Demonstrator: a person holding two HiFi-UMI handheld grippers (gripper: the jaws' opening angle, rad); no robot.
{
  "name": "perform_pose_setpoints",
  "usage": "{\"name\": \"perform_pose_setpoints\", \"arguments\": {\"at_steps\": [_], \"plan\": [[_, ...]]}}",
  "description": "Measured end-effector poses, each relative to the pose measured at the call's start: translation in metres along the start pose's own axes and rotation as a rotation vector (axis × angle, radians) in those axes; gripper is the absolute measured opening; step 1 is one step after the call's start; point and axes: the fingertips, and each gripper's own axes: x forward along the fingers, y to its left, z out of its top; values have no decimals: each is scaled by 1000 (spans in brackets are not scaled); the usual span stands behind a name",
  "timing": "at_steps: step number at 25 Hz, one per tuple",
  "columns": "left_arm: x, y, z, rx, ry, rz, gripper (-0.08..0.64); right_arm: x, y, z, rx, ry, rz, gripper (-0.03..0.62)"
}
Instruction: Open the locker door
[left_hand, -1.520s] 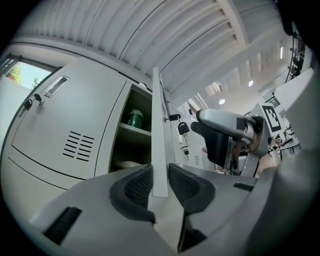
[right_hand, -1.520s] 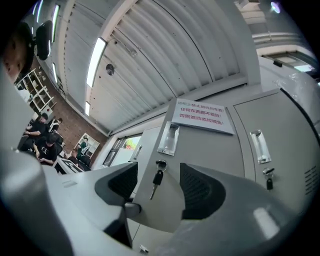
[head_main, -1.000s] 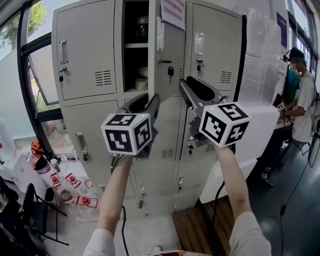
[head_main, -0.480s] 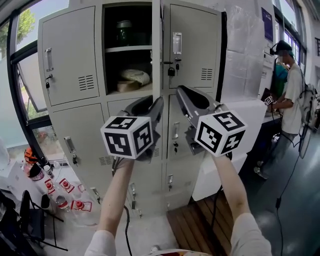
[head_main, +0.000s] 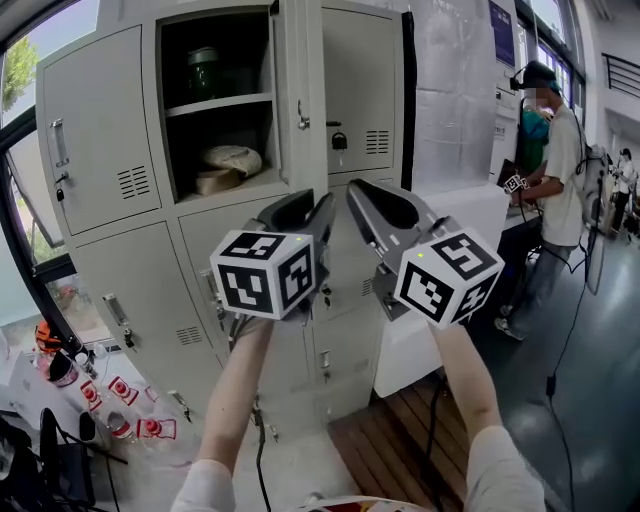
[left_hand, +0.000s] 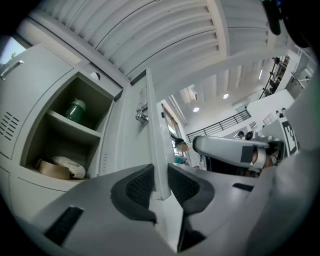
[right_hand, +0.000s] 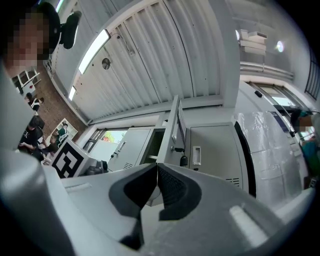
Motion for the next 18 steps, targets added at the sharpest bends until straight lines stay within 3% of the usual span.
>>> {"name": "perform_pose_setpoints", "arguments": {"at_steps": [18], "plan": [[81,-39,-20,-39,-3,-166,89,-32,-56,-18,-38,56,-155,6]]}}
